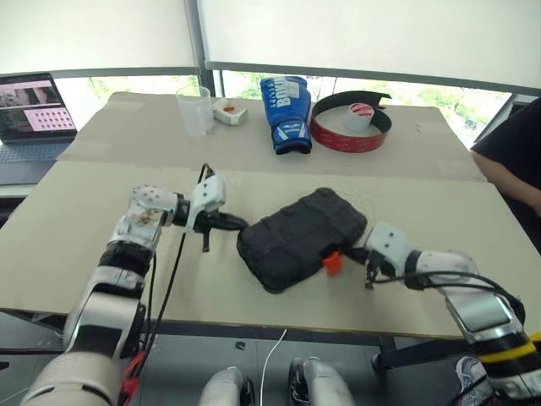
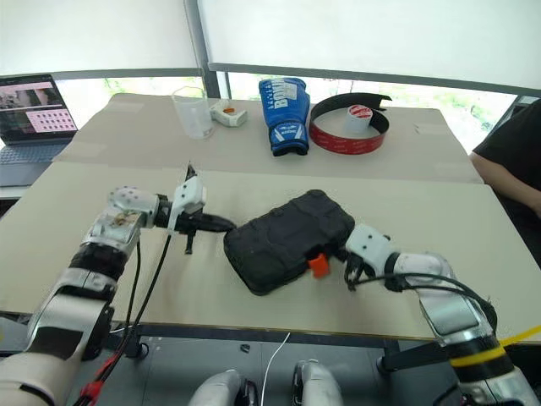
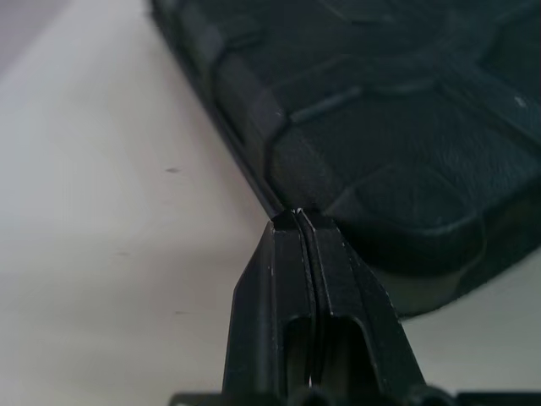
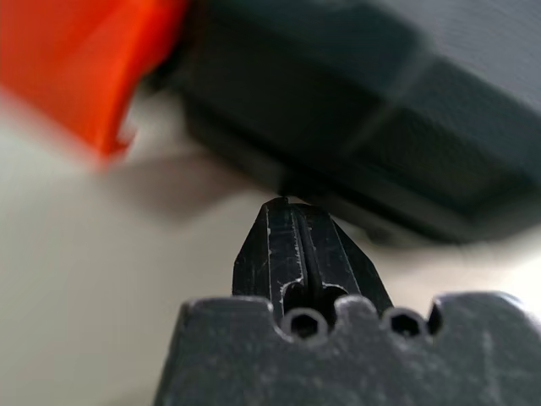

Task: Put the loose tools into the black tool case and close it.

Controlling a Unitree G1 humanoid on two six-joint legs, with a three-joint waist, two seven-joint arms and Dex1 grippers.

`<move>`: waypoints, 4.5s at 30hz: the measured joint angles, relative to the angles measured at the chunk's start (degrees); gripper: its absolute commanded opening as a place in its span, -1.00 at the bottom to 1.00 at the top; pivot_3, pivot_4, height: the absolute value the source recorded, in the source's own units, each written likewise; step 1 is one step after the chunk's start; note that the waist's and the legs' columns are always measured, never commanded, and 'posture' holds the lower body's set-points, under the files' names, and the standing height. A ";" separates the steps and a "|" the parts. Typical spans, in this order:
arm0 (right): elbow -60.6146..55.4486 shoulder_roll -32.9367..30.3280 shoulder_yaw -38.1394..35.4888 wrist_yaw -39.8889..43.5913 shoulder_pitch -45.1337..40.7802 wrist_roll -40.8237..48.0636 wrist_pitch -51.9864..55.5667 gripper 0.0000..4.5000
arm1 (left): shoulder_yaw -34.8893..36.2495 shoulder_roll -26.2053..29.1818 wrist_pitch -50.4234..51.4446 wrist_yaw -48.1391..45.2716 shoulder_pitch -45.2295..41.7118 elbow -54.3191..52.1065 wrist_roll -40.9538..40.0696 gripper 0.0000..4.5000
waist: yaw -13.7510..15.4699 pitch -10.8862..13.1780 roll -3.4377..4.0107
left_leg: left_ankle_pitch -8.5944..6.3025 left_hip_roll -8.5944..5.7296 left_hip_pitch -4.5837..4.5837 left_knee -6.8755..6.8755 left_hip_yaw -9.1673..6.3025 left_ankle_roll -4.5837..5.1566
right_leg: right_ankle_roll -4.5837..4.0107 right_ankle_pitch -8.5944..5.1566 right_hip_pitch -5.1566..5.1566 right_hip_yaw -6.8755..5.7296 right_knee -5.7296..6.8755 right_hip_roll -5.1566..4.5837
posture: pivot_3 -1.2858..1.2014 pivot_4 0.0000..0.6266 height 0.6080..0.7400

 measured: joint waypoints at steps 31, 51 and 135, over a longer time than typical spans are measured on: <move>-12.37 -1.88 -1.55 6.81 9.04 7.00 4.71 -1.00 | -9.92 -2.58 5.68 7.26 3.18 -19.32 -1.44 -0.97 | 1.37 -0.35 0.34 | -0.06 0.01 0.07 0.11 -0.19 0.13 | 0.18 -0.11 0.30 0.18 -0.03 0.07 | 0.03 -0.52 0.80; -15.10 -0.27 -4.42 3.72 8.19 7.89 8.09 -1.00 | -10.11 -3.93 -1.62 8.19 1.86 -14.94 1.23 -0.97 | 0.88 -0.37 0.37 | -0.06 0.04 0.10 0.10 -0.18 0.12 | 0.18 -0.10 0.27 0.20 0.00 0.11 | 0.03 -0.52 0.80; -9.11 5.60 -0.39 2.42 -0.42 7.18 10.94 -1.00 | -6.92 -4.98 -5.13 9.95 0.50 -7.26 2.45 -0.97 | -0.49 -0.52 0.36 | 0.13 0.07 0.39 -0.57 -0.07 -0.20 | 0.18 -0.11 0.23 0.27 -0.06 0.18 | 0.03 -0.52 0.80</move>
